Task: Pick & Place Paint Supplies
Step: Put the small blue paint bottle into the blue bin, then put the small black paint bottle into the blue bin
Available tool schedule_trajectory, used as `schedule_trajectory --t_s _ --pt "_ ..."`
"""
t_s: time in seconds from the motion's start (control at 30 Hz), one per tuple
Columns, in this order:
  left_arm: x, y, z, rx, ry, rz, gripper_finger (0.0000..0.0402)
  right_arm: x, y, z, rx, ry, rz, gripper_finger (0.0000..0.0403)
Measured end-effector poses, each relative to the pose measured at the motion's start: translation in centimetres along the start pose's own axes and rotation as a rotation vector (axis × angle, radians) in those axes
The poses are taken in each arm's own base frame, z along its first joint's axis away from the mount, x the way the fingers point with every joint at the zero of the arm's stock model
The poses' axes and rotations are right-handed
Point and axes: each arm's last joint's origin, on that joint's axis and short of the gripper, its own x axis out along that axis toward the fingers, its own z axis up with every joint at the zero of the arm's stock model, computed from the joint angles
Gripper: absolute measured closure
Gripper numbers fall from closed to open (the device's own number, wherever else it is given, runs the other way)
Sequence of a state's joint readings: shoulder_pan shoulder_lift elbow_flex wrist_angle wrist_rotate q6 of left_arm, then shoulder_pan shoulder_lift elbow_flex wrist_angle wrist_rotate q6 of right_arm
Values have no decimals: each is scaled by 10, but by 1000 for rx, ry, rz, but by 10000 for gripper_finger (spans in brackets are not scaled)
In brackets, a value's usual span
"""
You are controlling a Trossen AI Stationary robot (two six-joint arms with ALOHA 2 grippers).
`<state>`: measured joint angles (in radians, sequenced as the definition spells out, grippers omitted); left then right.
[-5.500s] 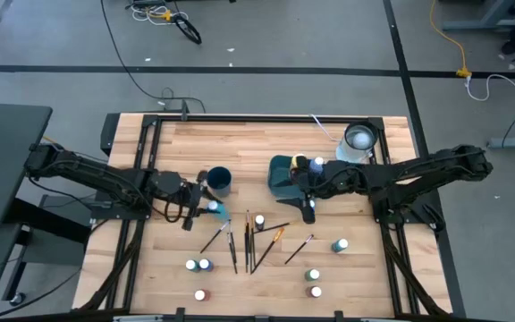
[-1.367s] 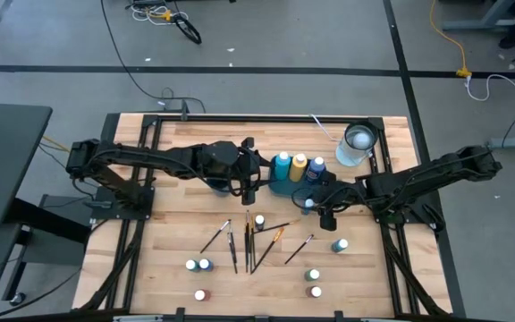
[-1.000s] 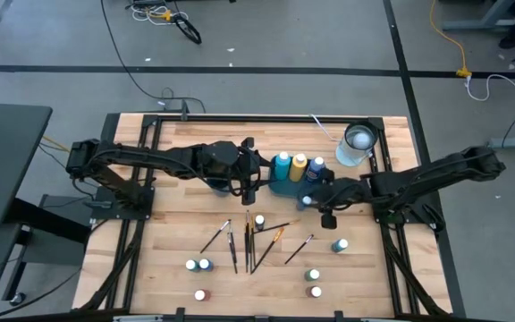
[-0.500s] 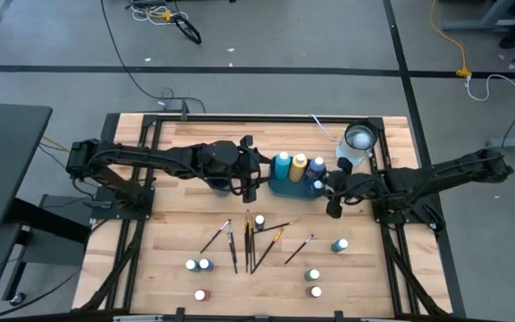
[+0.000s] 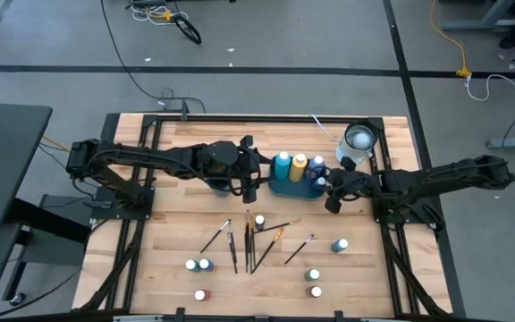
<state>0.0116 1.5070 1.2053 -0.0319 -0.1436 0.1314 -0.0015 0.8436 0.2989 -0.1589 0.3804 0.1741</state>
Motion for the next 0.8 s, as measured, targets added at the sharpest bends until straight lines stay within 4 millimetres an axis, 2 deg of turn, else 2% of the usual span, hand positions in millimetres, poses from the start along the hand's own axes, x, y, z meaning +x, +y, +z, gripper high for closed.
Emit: schedule_trajectory --t_s 0.2,0.57,0.8 --pt "0 0 0 0 0 0 184 1 -3 1 12 -2 -9 269" --pt "0 0 0 -1 0 -1 184 1 -3 1 15 -10 -16 219" --pt "0 0 0 0 0 -1 184 1 -3 2 -8 -12 -15 220"
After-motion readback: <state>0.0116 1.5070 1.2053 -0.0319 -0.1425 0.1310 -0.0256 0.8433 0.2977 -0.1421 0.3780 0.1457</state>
